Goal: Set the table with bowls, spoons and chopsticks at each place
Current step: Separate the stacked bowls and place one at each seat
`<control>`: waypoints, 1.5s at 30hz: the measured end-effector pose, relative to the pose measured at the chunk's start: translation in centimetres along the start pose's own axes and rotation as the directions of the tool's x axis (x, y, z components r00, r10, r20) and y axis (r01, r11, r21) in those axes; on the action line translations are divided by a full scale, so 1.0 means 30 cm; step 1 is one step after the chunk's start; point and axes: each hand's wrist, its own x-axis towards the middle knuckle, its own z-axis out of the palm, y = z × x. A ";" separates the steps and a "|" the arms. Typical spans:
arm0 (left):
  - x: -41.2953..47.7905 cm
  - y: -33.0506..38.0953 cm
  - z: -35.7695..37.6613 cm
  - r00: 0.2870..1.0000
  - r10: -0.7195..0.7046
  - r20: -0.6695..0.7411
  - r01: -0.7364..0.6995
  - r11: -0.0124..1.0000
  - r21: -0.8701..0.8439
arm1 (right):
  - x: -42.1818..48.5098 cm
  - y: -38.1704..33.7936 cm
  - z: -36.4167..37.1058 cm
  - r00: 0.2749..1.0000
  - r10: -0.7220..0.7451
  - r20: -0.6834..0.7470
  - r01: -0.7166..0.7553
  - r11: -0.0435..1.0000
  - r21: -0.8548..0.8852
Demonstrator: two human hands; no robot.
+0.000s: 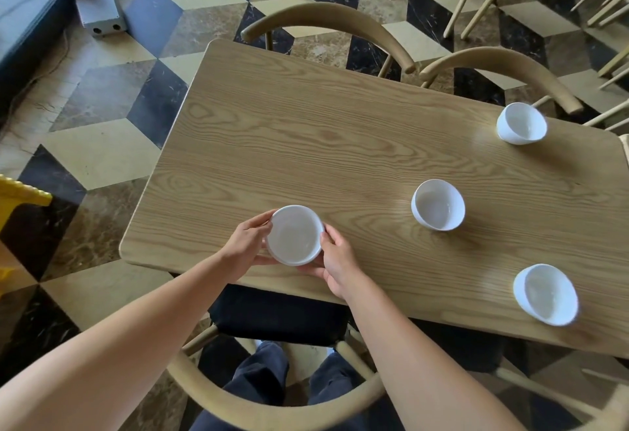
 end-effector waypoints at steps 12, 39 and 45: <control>-0.015 0.043 -0.012 0.997 0.024 -0.070 -0.005 0.966 0.258 | -0.025 0.001 -0.009 0.998 0.065 -0.001 -0.065 0.998 0.003; 0.250 0.137 0.812 0.987 0.163 -0.007 -0.144 0.892 0.428 | 0.105 -0.437 -0.779 0.580 -0.529 -0.619 0.162 0.820 -0.549; 0.304 0.117 0.936 0.996 0.015 0.091 -0.044 0.946 0.322 | 0.175 -0.402 -0.860 0.870 -0.199 -0.451 0.162 0.980 -0.120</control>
